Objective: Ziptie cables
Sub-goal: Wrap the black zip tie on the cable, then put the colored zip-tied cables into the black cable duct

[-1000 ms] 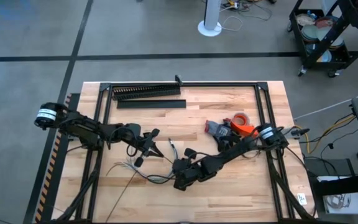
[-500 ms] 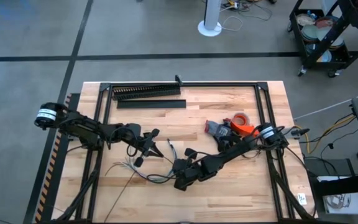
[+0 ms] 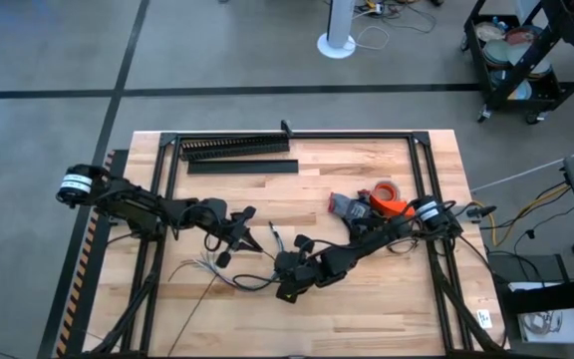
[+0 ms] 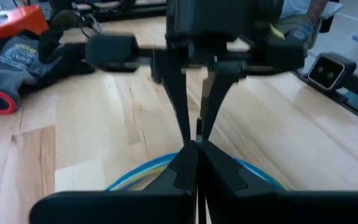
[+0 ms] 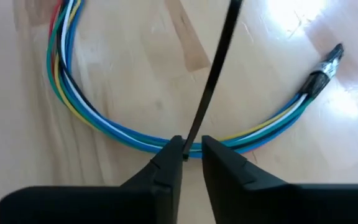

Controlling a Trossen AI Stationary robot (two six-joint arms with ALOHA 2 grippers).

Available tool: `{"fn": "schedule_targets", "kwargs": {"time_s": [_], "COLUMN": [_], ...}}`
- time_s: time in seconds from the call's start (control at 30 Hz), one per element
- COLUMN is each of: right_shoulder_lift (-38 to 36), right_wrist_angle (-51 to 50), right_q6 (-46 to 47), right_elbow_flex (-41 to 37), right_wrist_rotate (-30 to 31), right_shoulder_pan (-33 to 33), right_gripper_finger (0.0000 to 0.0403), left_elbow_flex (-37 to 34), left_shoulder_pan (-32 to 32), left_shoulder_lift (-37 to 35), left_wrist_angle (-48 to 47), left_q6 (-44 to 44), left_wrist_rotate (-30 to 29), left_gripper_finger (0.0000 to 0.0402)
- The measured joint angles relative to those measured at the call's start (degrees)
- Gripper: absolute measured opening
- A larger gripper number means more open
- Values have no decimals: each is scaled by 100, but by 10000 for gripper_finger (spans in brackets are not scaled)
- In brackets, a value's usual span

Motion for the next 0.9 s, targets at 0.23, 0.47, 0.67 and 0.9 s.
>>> {"fn": "schedule_targets", "kwargs": {"time_s": [0.23,0.47,0.67,0.9], "right_shoulder_lift": [185,277,441,494], "right_wrist_angle": [183,319,455,402], "right_q6": [-33,-4,-52,-330], "right_elbow_flex": [4,29,31,9], "right_wrist_rotate": [-21,29,30,114], "right_shoulder_pan": [-35,-41,-37,42], "right_gripper_finger": [3,1,2,2], "left_elbow_flex": [15,7,7,25], "left_shoulder_pan": [-32,-208,-361,-437], "left_shoulder_lift": [4,11,11,-160], "left_wrist_angle": [324,998,1206,1582], "left_q6": [-132,-391,-536,-703], "left_wrist_rotate": [3,-7,-28,20], "left_gripper_finger": [0,0,0,0]}}
